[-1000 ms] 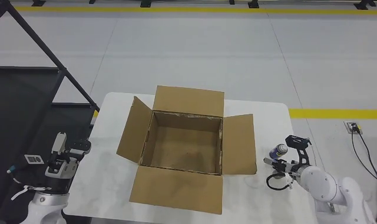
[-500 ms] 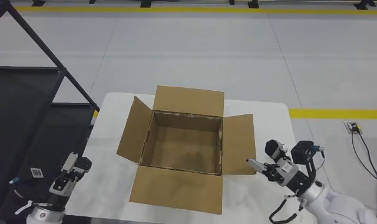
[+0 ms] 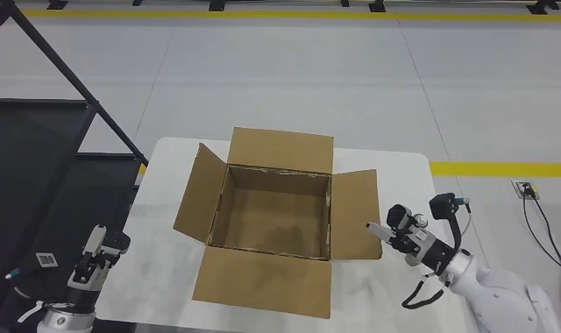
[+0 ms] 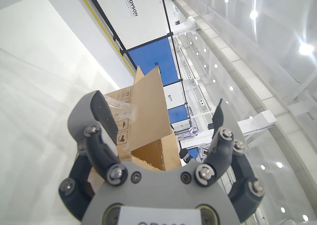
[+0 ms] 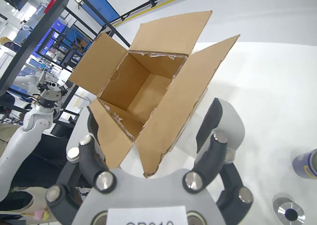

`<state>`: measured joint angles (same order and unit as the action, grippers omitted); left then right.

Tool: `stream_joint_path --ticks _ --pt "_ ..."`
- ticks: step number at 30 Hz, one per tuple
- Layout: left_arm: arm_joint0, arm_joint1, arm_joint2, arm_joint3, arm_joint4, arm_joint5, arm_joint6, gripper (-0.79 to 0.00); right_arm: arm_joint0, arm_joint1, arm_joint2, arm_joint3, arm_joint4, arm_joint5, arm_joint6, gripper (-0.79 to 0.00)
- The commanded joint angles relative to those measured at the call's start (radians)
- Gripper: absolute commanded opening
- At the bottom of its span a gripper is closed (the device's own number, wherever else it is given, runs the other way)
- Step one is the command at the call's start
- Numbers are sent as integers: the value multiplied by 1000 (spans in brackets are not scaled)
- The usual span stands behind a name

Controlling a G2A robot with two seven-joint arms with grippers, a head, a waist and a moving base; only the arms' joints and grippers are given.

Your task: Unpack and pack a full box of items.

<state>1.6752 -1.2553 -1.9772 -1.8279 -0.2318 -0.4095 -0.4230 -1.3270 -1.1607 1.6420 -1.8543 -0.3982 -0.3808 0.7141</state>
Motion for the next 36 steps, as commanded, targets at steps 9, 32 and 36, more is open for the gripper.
stream_joint_path --ticks 9,32,36 --pt "0 0 0 0 0 0 0 0 167 3 -99 126 -24 71 50 0" --pt "0 0 0 0 0 0 0 0 272 10 -226 122 -78 178 115 0" --pt "0 0 0 0 0 0 0 0 232 15 -201 89 -95 200 72 0"
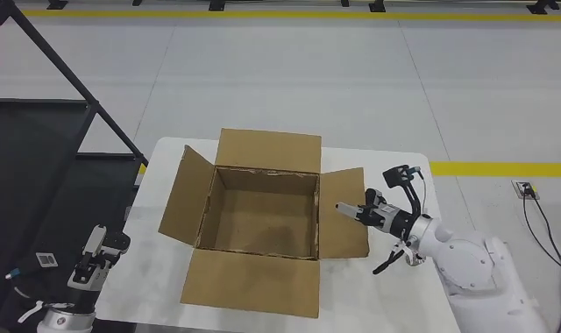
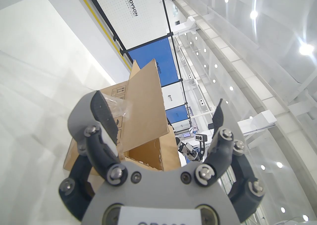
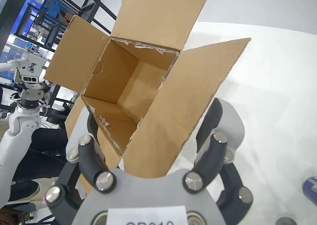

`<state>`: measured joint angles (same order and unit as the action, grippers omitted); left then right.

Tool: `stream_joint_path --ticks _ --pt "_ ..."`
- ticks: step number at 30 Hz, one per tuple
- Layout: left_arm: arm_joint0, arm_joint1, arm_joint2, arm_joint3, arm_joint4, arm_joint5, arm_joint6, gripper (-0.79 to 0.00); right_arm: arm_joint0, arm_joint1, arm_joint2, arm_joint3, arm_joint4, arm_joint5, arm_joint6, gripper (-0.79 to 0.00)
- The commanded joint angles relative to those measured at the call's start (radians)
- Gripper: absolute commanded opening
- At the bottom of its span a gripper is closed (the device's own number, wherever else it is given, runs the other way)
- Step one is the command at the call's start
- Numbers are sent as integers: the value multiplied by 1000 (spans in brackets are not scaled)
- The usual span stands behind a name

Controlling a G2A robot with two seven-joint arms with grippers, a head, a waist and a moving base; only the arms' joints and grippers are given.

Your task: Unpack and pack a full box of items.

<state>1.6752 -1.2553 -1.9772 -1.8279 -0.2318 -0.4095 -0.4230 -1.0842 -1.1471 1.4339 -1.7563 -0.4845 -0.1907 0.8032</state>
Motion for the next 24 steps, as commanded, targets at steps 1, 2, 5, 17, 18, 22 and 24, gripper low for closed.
stream_joint_path --ticks 1,2,5,17,18,22,24 --pt "0 0 0 0 0 0 0 0 -25 2 16 -22 -19 24 -34 0" --pt "0 0 0 0 0 0 0 0 -42 4 28 -38 -26 39 -47 0" --pt "0 0 0 0 0 0 0 0 -116 11 92 -97 -27 67 -78 0" --pt "0 0 0 0 0 0 0 0 -531 23 378 -263 -62 157 -204 0" --pt "0 0 0 0 0 0 0 0 -531 23 378 -263 -62 157 -204 0" --pt "0 0 0 0 0 0 0 0 -531 23 378 -263 -62 157 -204 0" --pt "0 0 0 0 0 0 0 0 -531 23 378 -263 -62 157 -204 0"
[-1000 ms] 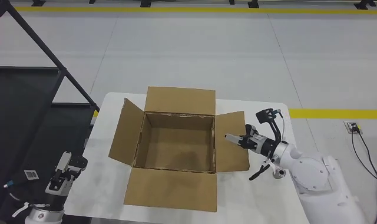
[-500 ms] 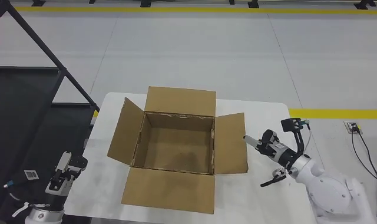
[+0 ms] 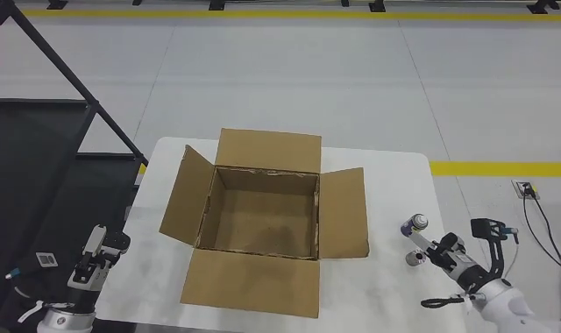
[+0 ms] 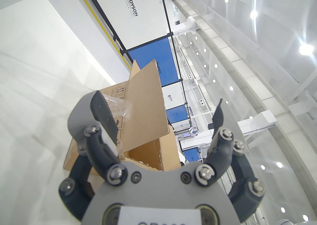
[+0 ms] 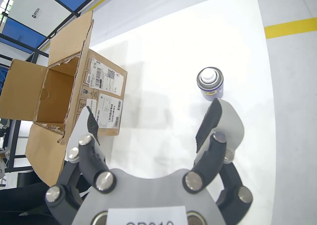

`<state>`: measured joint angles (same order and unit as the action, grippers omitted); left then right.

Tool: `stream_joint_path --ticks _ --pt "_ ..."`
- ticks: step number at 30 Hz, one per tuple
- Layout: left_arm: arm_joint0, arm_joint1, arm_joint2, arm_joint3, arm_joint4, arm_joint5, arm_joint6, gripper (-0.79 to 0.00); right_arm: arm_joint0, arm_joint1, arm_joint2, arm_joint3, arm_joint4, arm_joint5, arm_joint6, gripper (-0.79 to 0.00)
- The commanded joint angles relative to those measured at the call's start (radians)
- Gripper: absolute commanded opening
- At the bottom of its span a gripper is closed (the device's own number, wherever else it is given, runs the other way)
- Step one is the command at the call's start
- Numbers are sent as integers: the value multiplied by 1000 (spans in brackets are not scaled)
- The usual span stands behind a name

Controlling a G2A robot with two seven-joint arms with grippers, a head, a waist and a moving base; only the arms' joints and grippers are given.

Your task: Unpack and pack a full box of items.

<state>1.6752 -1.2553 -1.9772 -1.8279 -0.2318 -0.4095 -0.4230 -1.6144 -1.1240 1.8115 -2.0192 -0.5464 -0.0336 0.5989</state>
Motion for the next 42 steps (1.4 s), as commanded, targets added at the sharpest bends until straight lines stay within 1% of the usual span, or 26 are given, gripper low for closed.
stream_joint_path --ticks 1,5,7,9,10,12,14,18,21,23,24,31,33,34,35,36,37,38,42 --pt "0 0 0 0 0 0 0 0 0 0 0 0 0 0 0 0" --pt "0 0 0 0 0 0 0 0 0 0 0 0 0 0 0 0" --pt "0 0 0 0 0 0 0 0 1 1 -17 4 -38 -2 4 0" --pt "0 0 0 0 0 0 0 0 5 3 -45 3 -149 -4 -29 0" --pt "0 0 0 0 0 0 0 0 3 3 -52 10 -199 14 -56 0" --pt "0 0 0 0 0 0 0 0 -10 7 -77 15 -416 54 -82 0" --pt "0 0 0 0 0 0 0 0 -12 8 -105 44 -477 44 -86 0" --pt "0 0 0 0 0 0 0 0 24 13 -138 117 -581 14 -22 0" --pt "0 0 0 0 0 0 0 0 64 13 -179 173 -651 15 13 0" --pt "0 0 0 0 0 0 0 0 93 12 -198 208 -664 16 45 0" --pt "0 0 0 0 0 0 0 0 107 12 -209 222 -661 -1 60 0" --pt "0 0 0 0 0 0 0 0 179 12 -224 308 -630 -32 123 0" --pt "0 0 0 0 0 0 0 0 194 11 -230 325 -624 -32 141 -403" --pt "0 0 0 0 0 0 0 0 201 11 -233 332 -615 -36 151 -446" --pt "0 0 0 0 0 0 0 0 207 11 -235 336 -611 -44 159 -520" --pt "0 0 0 0 0 0 0 0 212 11 -235 341 -603 -52 164 -570" --pt "0 0 0 0 0 0 0 0 217 11 -234 348 -593 -55 171 -646" --pt "0 0 0 0 0 0 0 0 222 11 -234 353 -590 -55 179 -785" --pt "0 0 0 0 0 0 0 0 243 11 -235 371 -575 -55 201 -785"
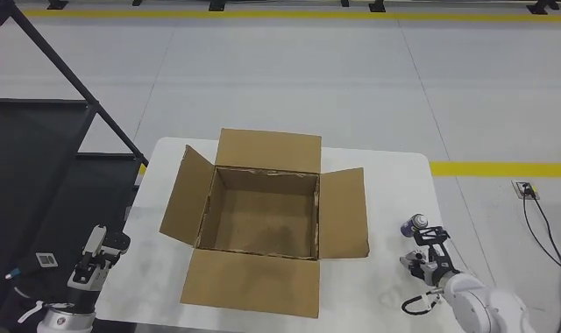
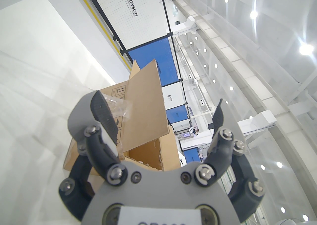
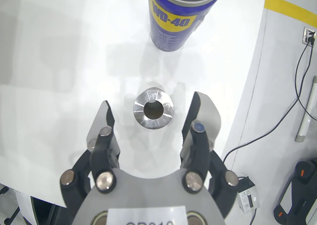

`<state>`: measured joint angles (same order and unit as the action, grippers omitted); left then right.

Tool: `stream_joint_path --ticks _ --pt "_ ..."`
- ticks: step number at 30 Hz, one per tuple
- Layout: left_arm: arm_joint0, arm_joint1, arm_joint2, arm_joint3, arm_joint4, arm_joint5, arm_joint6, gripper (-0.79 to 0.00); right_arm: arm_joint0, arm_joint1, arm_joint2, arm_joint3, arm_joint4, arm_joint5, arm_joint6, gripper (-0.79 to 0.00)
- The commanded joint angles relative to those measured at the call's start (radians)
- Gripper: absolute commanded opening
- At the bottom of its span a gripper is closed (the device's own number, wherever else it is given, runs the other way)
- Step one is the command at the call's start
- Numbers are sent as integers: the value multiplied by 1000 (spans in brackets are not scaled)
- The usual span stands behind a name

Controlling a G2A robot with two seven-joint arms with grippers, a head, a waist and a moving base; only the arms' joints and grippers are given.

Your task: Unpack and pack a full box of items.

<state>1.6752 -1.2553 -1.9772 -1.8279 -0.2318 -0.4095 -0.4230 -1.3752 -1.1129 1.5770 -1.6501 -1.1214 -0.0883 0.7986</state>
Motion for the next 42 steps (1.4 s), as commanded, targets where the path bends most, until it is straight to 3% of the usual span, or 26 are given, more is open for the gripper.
stream_joint_path --ticks 1,9,18,21,25,32,37,42 --pt "0 0 0 0 0 0 0 0 6 0 0 5 4 0 2 -785" --pt "0 0 0 0 0 0 0 0 -23 5 47 -97 36 -5 -4 -785" --pt "0 0 0 0 0 0 0 0 -231 8 170 -660 82 13 -18 -785" --pt "0 0 0 0 0 0 0 0 -219 10 136 -700 89 -57 -60 -785" --pt "0 0 0 0 0 0 0 0 -80 8 -72 -700 -16 -87 -16 -785" --pt "0 0 0 0 0 0 0 0 247 -52 -587 -641 -191 131 188 -785" --pt "0 0 0 0 0 0 0 0 555 -158 -913 -360 -256 286 241 -785" --pt "0 0 0 0 0 0 0 0 813 -310 -1107 -48 -211 459 253 -785"
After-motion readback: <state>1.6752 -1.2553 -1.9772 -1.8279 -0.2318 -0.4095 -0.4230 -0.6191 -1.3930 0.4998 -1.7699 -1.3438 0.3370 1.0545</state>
